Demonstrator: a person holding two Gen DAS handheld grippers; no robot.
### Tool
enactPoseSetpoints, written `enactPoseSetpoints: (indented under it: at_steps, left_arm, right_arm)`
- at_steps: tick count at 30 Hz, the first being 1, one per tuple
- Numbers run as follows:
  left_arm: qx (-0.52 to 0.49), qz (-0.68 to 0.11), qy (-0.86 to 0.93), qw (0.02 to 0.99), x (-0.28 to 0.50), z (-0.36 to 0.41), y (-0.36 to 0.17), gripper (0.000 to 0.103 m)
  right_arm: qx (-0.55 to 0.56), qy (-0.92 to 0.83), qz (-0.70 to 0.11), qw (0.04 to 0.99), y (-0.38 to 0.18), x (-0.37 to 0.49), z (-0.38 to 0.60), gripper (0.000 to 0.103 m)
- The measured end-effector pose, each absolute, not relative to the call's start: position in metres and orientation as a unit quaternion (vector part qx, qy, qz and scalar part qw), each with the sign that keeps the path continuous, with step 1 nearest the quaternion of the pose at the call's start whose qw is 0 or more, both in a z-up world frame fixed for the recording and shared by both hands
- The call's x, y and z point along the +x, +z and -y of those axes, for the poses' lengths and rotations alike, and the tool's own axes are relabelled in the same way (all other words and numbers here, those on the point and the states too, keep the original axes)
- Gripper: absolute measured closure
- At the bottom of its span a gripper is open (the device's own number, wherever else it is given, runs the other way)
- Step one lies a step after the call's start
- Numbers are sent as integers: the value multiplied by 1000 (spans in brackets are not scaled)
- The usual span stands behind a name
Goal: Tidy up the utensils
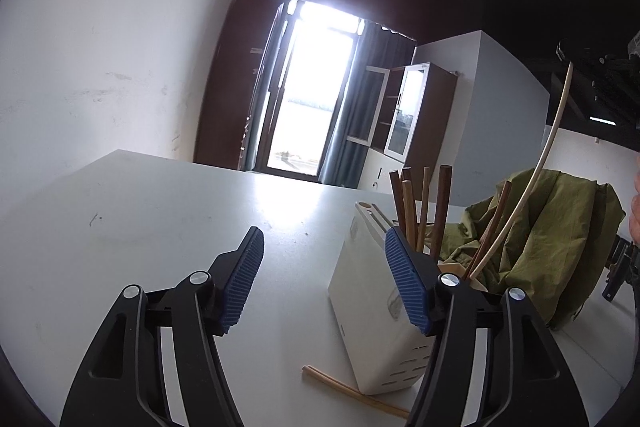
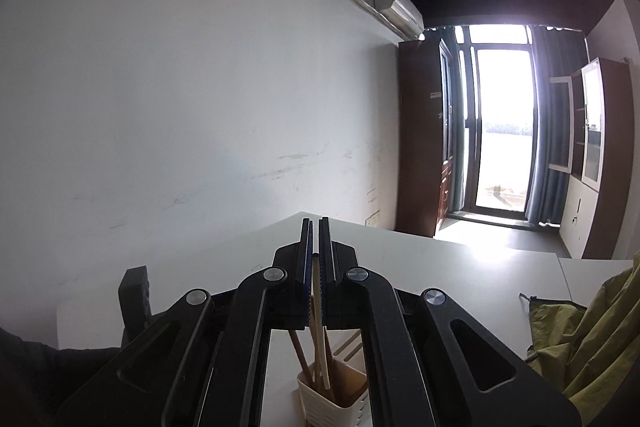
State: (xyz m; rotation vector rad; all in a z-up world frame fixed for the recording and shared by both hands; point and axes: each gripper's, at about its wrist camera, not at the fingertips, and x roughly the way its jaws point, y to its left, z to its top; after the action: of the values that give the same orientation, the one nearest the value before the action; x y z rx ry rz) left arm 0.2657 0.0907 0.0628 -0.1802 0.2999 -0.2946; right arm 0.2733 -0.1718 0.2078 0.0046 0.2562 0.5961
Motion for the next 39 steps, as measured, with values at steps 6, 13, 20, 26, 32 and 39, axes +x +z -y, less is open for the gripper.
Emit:
enactPoseSetpoints:
  at_steps: [6,13,20,26,32,39]
  left_arm:
    - [-94,-141,-142,975,265,-95,65,30]
    - [-97,-144,-138,975,265,-95,62,26]
    - [-89,-175,-134,971,274,-96,40,23]
    - [-69,-216,-133,965,279,-101,14,21]
    - [-54,-263,-129,955,289,-100,-10,18]
    - [-35,-306,-123,944,300,-87,-30,18]
  right_arm:
    - [7,286,-155,946,186,304,171,99]
    - [13,287,-229,930,135,323,163,99]
    - [9,280,-254,926,123,314,157,69]
    - [20,269,-215,939,140,277,180,42]
    - [-1,245,-261,934,89,228,208,33]
    - [-6,230,-366,902,2,192,218,33]
